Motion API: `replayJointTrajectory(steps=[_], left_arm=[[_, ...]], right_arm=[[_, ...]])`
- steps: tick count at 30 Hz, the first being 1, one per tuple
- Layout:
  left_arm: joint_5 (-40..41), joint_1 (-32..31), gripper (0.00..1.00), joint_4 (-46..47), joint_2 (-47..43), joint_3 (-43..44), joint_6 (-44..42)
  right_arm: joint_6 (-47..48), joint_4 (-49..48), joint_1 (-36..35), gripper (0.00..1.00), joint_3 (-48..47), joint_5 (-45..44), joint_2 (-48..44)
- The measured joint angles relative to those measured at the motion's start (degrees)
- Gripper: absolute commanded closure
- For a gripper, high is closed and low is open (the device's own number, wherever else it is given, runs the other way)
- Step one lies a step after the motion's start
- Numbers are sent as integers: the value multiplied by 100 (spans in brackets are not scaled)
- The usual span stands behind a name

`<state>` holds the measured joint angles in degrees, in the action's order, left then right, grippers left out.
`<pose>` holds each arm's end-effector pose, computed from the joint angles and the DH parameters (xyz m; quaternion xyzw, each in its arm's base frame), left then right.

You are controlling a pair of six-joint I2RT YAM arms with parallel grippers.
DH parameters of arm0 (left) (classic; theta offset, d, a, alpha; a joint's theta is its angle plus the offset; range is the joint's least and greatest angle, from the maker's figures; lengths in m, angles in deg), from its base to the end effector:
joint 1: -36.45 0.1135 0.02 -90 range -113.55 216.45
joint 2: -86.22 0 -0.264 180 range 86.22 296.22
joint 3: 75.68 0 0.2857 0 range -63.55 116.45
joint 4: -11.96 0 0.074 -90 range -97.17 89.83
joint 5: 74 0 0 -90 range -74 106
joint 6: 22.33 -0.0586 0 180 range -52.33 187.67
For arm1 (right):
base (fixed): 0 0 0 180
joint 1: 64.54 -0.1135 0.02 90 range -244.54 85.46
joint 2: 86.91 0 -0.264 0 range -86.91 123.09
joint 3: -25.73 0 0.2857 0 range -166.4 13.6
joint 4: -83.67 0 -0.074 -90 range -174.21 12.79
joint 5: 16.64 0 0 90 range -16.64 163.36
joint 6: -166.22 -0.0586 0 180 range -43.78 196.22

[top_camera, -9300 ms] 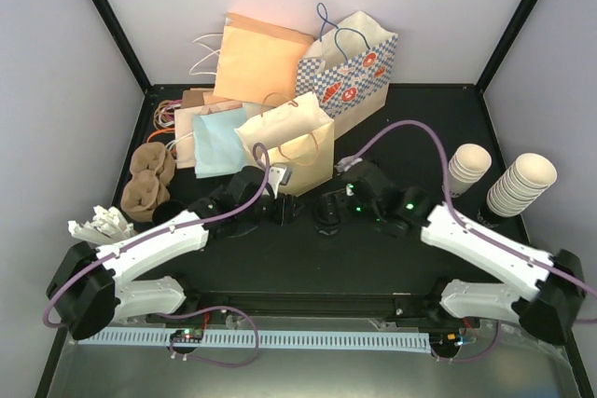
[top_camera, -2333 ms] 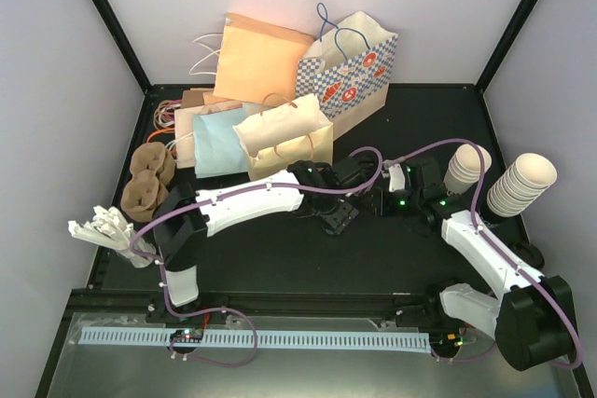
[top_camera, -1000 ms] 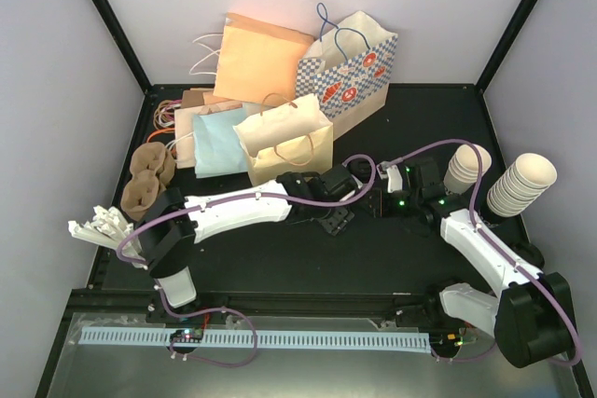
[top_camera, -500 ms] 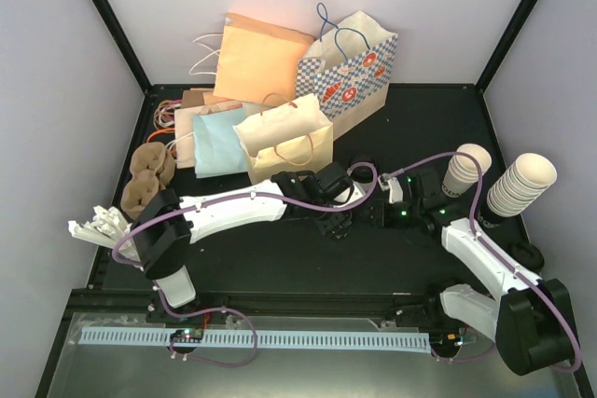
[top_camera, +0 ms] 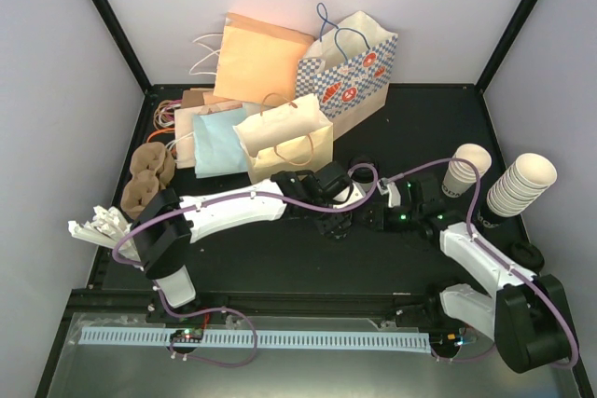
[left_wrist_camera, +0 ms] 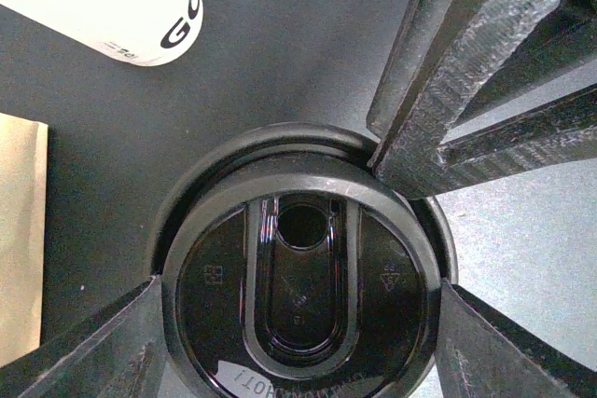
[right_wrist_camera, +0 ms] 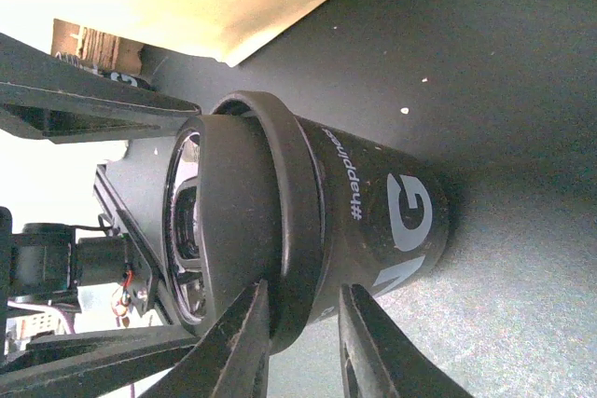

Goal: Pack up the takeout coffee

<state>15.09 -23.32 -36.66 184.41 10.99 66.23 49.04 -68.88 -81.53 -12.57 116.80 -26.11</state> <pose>0.2024 -0.3492 0.2028 0.4937 0.8306 -0.1323 0.2212 0.2083 0.1058 0.1454 -0.0487 0.8806 0.4418 0.1640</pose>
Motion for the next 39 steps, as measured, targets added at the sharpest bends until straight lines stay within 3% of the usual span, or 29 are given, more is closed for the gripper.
replayJointTrajectory(steps=[5,29,33,39], left_arm=[[4,9,42,17,7,-2,-13],[7,15,43,63,17,-46,-79],[2,13,43,98,17,-50,-96],[-90,13,43,190,17,-70,-96]], right_arm=[[-61,-380,94,82,179,219,55],[-920,-2188,280,82,1038,820,267],[-955,-2033,278,78,1023,715,120],[-796,-999,251,75,688,306,-273]])
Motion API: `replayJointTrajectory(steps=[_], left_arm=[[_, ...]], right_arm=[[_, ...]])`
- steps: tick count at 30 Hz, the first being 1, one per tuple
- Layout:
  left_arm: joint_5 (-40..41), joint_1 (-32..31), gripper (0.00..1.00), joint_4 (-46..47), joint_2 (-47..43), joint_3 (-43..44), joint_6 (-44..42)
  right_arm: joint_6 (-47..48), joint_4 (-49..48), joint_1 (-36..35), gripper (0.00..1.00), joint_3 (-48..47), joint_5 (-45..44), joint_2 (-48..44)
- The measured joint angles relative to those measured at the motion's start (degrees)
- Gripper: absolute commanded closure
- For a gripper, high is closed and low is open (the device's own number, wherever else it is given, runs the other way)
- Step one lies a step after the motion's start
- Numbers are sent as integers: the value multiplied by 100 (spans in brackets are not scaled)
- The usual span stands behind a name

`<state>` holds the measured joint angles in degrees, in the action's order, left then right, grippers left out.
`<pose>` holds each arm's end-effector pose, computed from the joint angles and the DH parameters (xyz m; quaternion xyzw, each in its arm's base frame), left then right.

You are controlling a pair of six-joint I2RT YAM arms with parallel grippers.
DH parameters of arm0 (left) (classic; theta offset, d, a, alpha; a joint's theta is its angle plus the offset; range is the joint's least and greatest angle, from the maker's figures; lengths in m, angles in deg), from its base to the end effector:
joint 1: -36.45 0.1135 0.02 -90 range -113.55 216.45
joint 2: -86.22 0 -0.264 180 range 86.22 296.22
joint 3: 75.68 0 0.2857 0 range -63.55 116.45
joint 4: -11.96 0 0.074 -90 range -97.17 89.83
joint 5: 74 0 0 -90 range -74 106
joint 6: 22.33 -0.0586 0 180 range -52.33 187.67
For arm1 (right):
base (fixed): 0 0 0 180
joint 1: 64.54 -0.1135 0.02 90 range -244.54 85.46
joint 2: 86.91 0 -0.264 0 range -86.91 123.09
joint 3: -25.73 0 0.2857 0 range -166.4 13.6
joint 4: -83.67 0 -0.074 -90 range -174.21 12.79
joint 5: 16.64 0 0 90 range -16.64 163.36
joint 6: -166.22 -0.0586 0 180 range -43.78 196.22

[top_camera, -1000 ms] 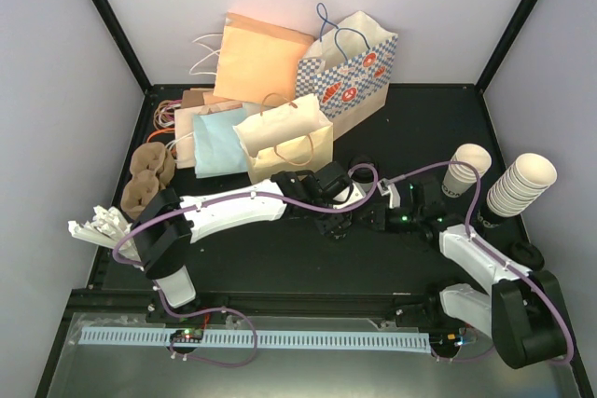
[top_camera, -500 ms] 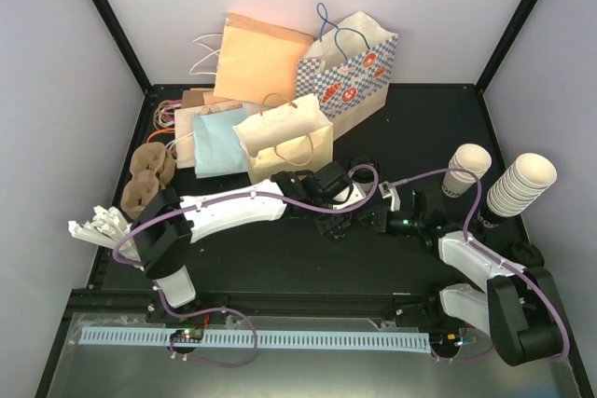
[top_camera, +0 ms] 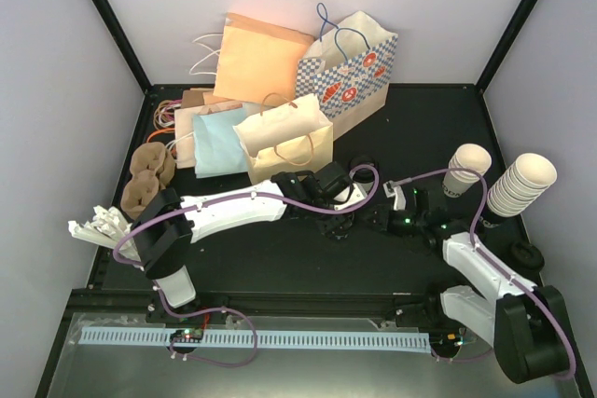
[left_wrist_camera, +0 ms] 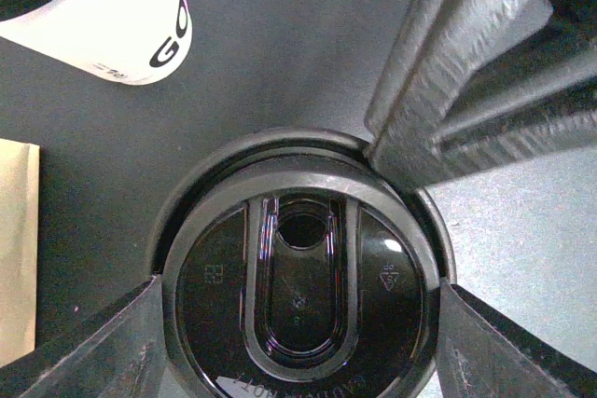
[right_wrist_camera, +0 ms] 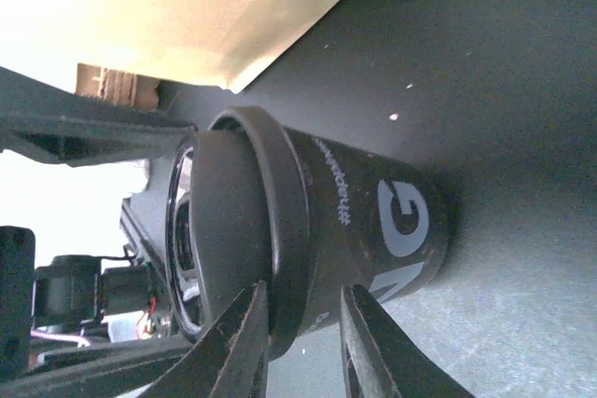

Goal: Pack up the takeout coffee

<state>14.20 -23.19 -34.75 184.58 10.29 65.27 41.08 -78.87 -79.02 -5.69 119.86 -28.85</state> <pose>0.2034 -0.3508 0.1996 0.5002 0.8238 -0.1409 0.2266 0.2003 0.0956 0.1299 0.0003 0.8600 0.4803 0.1727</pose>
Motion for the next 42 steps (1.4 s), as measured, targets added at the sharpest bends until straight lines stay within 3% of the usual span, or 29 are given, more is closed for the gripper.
replayJointTrajectory(steps=[4,10,29,42], left_arm=[[-26,0,43,26,0,-9,0],[-42,0,43,31,0,-9,0],[-61,7,43,33,4,-9,2],[-63,37,43,-2,7,-9,61]], right_arm=[[153,544,20,73,-323,-295,-59],[179,577,72,72,-479,-391,-4],[162,-372,107,73,-555,68,1025],[-111,-1996,197,75,-61,573,1545]])
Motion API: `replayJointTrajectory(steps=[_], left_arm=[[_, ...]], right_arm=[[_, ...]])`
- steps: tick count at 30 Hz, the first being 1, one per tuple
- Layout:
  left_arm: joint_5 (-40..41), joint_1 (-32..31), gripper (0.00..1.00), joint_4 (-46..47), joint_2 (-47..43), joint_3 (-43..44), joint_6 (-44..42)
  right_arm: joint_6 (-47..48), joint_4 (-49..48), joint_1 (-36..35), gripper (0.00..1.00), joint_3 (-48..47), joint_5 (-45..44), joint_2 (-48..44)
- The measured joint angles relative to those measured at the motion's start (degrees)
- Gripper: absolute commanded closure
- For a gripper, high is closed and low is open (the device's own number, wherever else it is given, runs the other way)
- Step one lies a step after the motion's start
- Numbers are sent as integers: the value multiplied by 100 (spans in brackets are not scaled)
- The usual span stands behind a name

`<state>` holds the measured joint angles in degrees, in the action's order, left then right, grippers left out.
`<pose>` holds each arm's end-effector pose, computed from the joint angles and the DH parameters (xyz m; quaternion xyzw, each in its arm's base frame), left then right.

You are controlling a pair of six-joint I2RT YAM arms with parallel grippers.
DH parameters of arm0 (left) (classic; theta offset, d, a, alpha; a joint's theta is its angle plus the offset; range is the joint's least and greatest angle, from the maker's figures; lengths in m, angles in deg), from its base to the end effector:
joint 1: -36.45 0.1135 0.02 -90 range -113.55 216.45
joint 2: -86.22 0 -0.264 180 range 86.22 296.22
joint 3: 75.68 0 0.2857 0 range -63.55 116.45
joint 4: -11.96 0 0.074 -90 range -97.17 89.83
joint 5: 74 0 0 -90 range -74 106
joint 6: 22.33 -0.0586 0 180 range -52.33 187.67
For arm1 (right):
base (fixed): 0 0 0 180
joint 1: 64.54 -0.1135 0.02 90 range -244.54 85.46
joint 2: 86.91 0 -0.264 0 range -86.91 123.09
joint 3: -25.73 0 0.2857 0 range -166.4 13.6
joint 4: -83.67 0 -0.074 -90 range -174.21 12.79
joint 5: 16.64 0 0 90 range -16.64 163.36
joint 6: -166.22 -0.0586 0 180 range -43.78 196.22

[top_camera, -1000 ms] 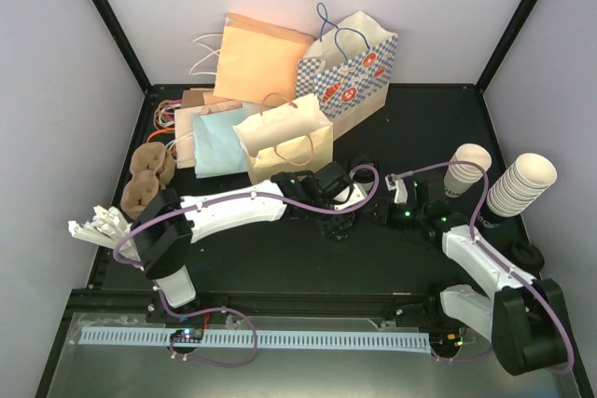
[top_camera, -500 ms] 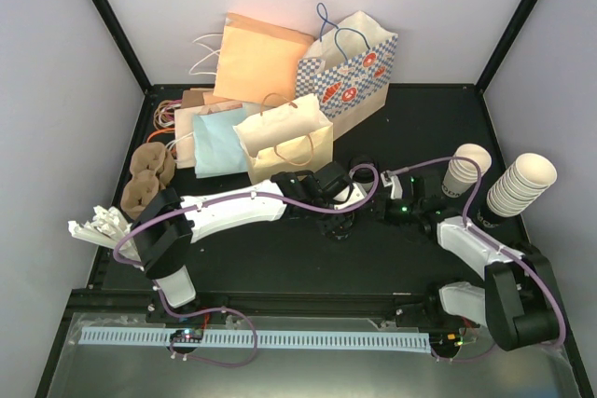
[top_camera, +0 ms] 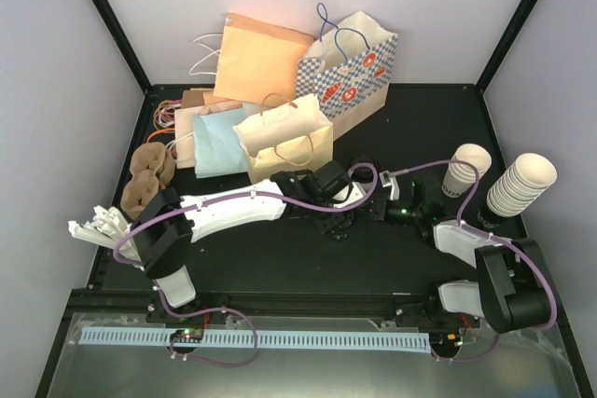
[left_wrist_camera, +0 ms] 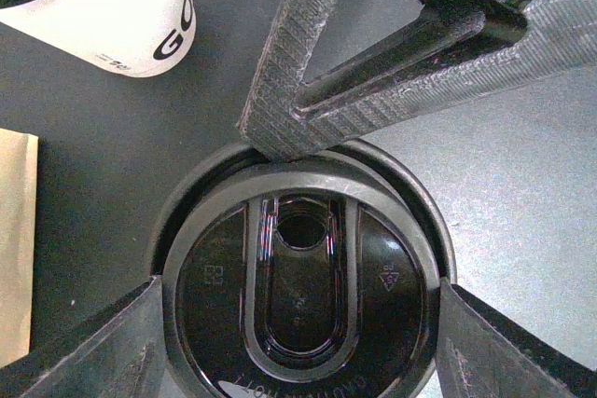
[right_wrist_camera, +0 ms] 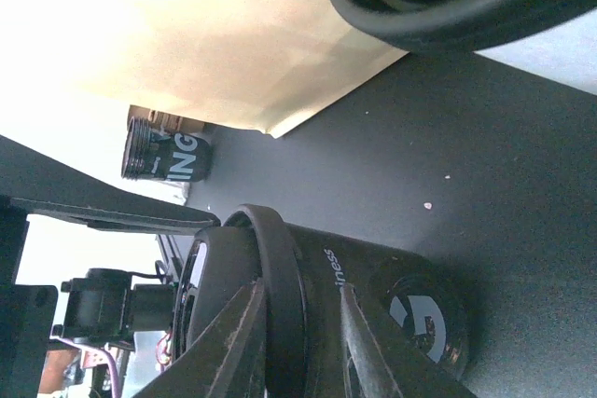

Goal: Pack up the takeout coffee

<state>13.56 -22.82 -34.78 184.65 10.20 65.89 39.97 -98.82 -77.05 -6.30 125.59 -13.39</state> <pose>0.2049 -0.3496 0.1986 0.4945 0.8276 -0.1453 0.2222 0.2287 0.0982 0.1082 -0.0187 0.8321 0.5214 0.1881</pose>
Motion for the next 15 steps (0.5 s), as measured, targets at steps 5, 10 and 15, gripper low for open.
replayJointTrajectory(steps=[5,10,15], left_arm=[[-11,0,44,7,7,0,-4],[-20,0,44,11,20,7,-4],[-20,-2,44,11,20,7,-7]], right_arm=[[-122,-409,2,75,221,-28,-17],[-225,-798,2,75,400,-59,-9],[-332,-1143,2,76,518,-46,57]])
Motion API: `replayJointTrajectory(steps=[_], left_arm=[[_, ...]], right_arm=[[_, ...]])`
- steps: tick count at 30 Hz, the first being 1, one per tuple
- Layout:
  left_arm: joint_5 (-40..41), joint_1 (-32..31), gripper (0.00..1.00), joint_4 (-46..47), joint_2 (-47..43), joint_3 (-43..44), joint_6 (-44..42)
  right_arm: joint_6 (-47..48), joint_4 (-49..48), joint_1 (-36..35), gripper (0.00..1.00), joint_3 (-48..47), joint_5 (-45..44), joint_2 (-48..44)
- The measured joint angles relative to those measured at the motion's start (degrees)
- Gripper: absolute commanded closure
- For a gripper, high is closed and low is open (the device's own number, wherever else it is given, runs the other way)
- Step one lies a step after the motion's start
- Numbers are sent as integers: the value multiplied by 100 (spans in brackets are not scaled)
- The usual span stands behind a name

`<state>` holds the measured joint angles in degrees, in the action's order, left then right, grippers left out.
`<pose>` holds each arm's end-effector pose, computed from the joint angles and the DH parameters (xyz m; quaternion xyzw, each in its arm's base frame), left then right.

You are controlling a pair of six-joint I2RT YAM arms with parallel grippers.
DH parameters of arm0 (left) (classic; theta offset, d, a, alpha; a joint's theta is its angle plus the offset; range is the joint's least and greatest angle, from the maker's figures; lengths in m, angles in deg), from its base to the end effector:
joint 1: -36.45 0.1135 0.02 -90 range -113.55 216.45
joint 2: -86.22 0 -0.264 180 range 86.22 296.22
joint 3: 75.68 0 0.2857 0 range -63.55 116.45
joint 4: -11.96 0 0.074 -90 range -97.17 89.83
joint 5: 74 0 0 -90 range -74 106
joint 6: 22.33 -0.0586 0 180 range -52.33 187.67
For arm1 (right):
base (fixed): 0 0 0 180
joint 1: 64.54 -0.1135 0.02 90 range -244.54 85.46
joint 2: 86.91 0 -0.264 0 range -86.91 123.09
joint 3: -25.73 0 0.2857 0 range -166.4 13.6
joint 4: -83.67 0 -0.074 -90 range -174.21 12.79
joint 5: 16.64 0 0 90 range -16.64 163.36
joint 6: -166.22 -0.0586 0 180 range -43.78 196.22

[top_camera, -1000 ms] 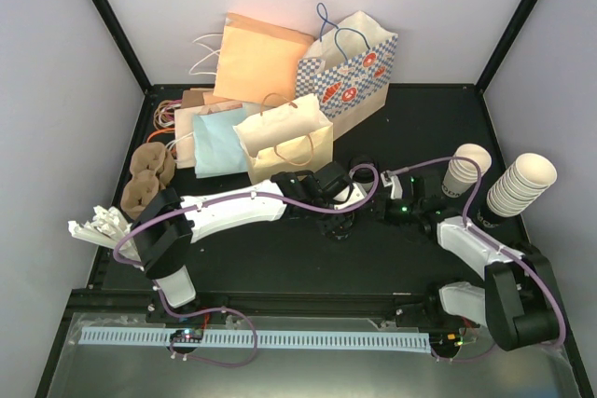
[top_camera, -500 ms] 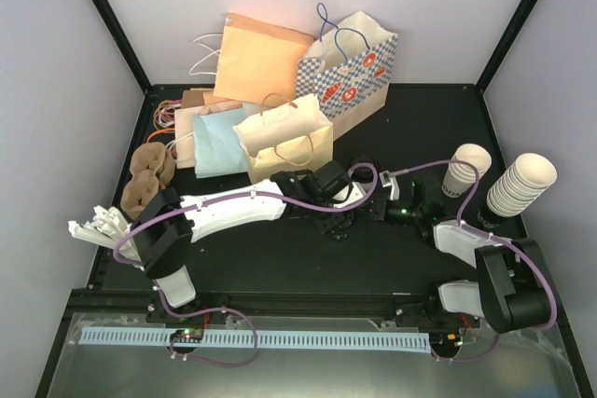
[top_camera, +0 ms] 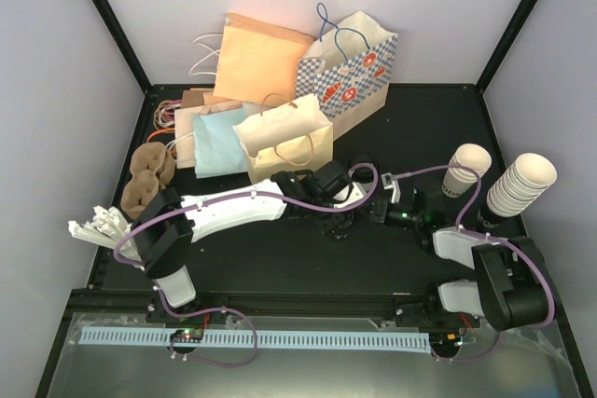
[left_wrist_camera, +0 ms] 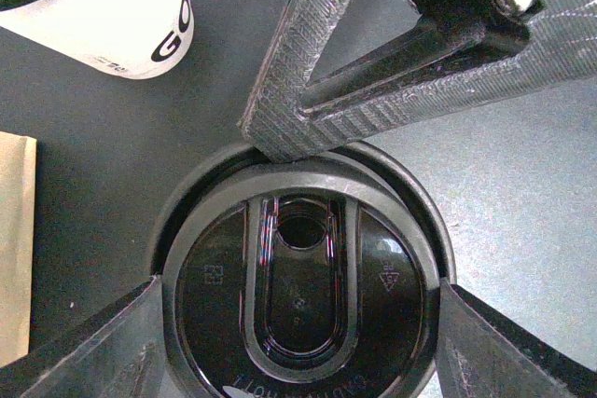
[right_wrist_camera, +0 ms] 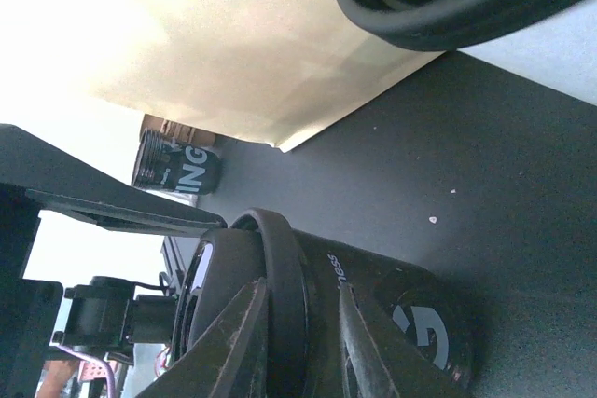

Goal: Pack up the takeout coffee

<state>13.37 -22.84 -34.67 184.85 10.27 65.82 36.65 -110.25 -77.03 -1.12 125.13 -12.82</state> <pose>0.2050 -0.3504 0.1978 0.4956 0.8270 -0.1465 0.2214 0.2183 0.0955 0.0971 -0.0161 0.8184 0.5327 0.2151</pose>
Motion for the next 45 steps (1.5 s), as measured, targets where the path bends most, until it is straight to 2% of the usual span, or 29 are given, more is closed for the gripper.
replayJointTrajectory(steps=[8,24,31,34,41,45], left_arm=[[2,0,45,-2,2,0,0],[0,-4,45,-4,11,0,0],[2,-4,45,-31,11,-2,2],[2,-4,45,-57,9,-2,7],[0,-4,45,-87,9,-2,13],[0,-4,45,-98,7,-2,13]], right_arm=[[-181,-293,-9,82,85,50,50],[-433,-496,-55,83,186,22,17],[-647,-925,-149,84,317,-74,105],[-780,-1193,-179,87,385,-85,192],[-966,-1405,-260,86,457,-184,262],[-933,-1174,-304,80,420,-297,129]])
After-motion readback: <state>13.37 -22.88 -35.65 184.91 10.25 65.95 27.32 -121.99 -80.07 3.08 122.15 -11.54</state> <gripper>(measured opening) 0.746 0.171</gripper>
